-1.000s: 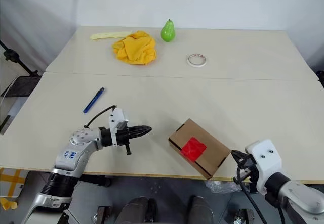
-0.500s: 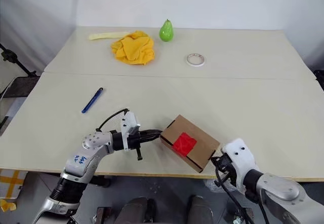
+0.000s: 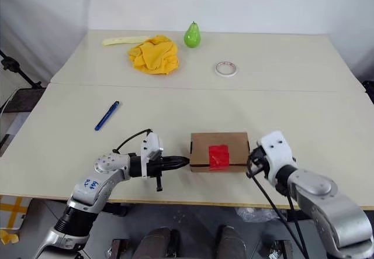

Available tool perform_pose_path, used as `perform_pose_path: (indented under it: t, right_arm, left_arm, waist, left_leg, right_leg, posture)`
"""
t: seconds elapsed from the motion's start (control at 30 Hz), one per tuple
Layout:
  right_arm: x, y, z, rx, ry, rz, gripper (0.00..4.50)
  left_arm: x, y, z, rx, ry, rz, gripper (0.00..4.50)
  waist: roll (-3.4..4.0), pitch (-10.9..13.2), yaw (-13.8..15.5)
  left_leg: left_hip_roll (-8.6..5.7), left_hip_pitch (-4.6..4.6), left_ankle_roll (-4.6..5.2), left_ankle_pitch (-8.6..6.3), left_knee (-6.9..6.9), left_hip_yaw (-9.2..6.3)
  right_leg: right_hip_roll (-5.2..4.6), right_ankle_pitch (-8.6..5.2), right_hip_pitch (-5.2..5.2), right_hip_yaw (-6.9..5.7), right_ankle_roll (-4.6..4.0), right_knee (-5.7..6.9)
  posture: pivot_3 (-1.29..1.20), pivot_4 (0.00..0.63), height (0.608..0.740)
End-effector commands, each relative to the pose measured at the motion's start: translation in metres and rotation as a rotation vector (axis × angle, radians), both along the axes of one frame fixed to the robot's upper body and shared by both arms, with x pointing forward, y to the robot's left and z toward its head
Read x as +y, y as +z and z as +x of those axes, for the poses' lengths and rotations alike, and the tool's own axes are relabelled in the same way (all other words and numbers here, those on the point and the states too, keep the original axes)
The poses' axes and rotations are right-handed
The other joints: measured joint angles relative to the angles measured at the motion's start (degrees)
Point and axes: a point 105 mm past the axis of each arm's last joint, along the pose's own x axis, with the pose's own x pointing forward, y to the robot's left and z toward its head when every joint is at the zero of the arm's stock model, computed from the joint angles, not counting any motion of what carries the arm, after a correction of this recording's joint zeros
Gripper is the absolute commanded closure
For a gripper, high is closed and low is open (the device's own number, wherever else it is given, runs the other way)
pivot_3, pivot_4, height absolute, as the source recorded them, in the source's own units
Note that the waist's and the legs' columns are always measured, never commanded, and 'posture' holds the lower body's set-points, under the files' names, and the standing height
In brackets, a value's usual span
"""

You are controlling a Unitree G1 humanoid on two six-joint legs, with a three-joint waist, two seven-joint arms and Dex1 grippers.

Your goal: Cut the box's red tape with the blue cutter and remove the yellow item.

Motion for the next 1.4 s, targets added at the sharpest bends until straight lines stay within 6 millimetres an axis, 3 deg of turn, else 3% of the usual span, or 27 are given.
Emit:
perform_pose_path:
  t: [0.03, 0.17, 0.27, 0.47, 0.6, 0.7, 0.87, 1.03, 1.4]
  right_arm:
    - [0.019, 0.006, 0.010, -0.046, 0.116, 0.020, 4.50]
    - [0.001, 0.020, 0.033, -0.151, 0.039, -0.028, 4.50]
    - [-0.030, 0.047, 0.043, -0.288, -0.107, -0.079, 4.50]
    - [-0.063, 0.074, 0.024, -0.369, -0.246, -0.130, 4.50]
    - [-0.047, 0.046, -0.016, -0.187, -0.188, -0.129, 4.50]
    - [-0.020, 0.026, -0.038, -0.080, -0.086, -0.103, 4.50]
    - [0.003, 0.008, -0.049, -0.002, -0.036, -0.045, 4.50]
    - [0.011, 0.013, -0.015, -0.052, -0.031, -0.012, 4.50]
    - [0.017, 0.024, 0.024, -0.107, 0.046, -0.026, 4.50]
  left_arm:
    - [-0.029, 0.018, -0.024, -0.006, -0.180, -0.061, 4.47]
    - [-0.028, 0.018, -0.026, 0.013, -0.194, -0.055, 4.47]
    - [-0.002, 0.016, -0.002, 0.006, -0.073, -0.009, 4.47]
    - [0.038, 0.010, 0.032, -0.049, 0.077, 0.082, 4.47]
    - [0.032, 0.018, 0.069, -0.193, 0.211, 0.023, 4.47]
    - [0.011, 0.020, 0.076, -0.220, 0.196, -0.033, 4.47]
    - [-0.020, 0.019, 0.073, -0.217, 0.104, -0.079, 4.47]
    - [-0.040, 0.017, 0.042, -0.134, -0.133, -0.067, 4.47]
    - [-0.051, 0.021, 0.007, -0.041, -0.280, -0.021, 4.47]
  waist:
    - [0.00, 0.0, -0.1]
    - [0.02, 0.0, -0.1]
    - [0.03, 0.0, 0.0]
    - [0.04, 0.0, 0.0]
    - [0.04, 0.0, 0.9]
    - [0.04, 0.0, 1.1]
    - [0.01, 0.0, 0.0]
    - [0.01, 0.0, -0.9]
    - [0.02, 0.0, -1.2]
  left_leg:
    - [-0.03, -0.02, 0.00, 0.00, 0.00, 0.04]
    - [-0.05, -0.06, 0.00, -0.02, 0.01, 0.14]
    - [-0.03, -0.09, 0.00, -0.02, 0.00, 0.15]
    - [-0.01, -0.08, -0.03, -0.03, -0.03, 0.17]
    - [-0.01, -0.25, -0.02, -0.05, -0.02, 0.08]
    - [-0.04, -0.38, 0.08, -0.11, 0.07, 0.07]
    - [-0.06, -0.39, 0.18, -0.17, 0.13, 0.11]
    - [-0.03, -0.34, 0.13, -0.12, 0.16, 0.13]
    - [-0.06, -0.40, 0.11, -0.10, 0.17, 0.14]
  right_leg:
    - [0.03, 0.03, 0.00, 0.03, 0.05, 0.02]
    - [0.10, 0.06, 0.00, 0.06, 0.11, -0.11]
    - [0.12, 0.07, -0.01, 0.06, 0.13, -0.15]
    - [0.15, 0.07, -0.02, 0.07, 0.13, -0.20]
    - [0.20, 0.10, -0.02, 0.00, 0.19, -0.40]
    - [0.21, 0.18, -0.02, 0.00, 0.31, -0.54]
    - [0.20, 0.24, -0.02, 0.07, 0.39, -0.59]
    - [0.23, 0.27, -0.03, 0.10, 0.34, -0.50]
    - [0.23, 0.27, -0.04, 0.08, 0.36, -0.52]
  posture:
    - [0.00, 0.150, 0.740]
    - [0.00, 0.150, 0.740]
    - [0.00, 0.150, 0.740]
    - [0.00, 0.150, 0.740]
    - [0.00, 0.150, 0.740]
    - [0.00, 0.150, 0.740]
    - [0.00, 0.150, 0.740]
    - [0.00, 0.150, 0.740]
    - [0.00, 0.150, 0.740]
